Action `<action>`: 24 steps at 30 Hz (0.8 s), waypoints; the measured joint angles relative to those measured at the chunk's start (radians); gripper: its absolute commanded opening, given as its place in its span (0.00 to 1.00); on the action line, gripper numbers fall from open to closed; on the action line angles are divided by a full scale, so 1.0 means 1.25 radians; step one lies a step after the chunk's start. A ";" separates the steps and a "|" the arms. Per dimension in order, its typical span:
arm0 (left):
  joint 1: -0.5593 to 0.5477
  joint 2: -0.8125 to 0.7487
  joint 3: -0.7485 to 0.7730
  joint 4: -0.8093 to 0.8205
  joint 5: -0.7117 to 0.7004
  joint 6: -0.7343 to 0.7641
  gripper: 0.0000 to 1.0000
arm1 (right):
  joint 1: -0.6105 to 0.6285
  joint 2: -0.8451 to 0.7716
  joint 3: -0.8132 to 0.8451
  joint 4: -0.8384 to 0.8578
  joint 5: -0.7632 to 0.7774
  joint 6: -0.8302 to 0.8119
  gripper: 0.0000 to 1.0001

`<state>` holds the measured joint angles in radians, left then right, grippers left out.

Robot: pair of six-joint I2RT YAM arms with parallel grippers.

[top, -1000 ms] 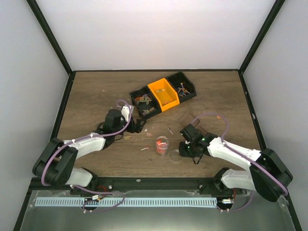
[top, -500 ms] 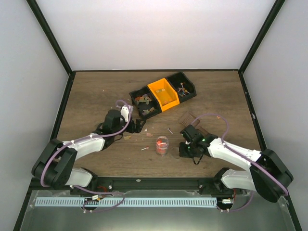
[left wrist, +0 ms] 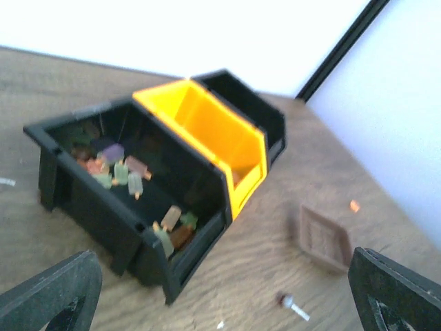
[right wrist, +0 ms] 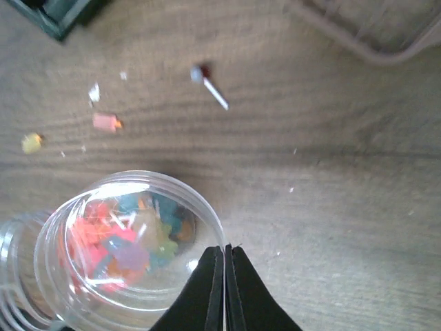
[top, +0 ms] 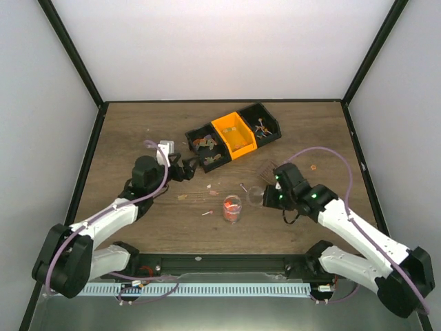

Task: Pack the candies
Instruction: Pick up the bottle lid at the center of the board.

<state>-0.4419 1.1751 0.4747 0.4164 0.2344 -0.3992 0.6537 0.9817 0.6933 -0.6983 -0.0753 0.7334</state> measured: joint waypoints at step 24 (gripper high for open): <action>0.000 0.247 -0.060 0.876 0.502 -0.545 1.00 | -0.190 0.024 -0.024 0.694 -0.744 0.157 0.01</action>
<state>-0.4419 1.4834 0.3996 1.5120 0.8616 -1.0809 0.4156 1.0115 0.6636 0.1696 -1.0050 0.9302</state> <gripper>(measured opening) 0.999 0.011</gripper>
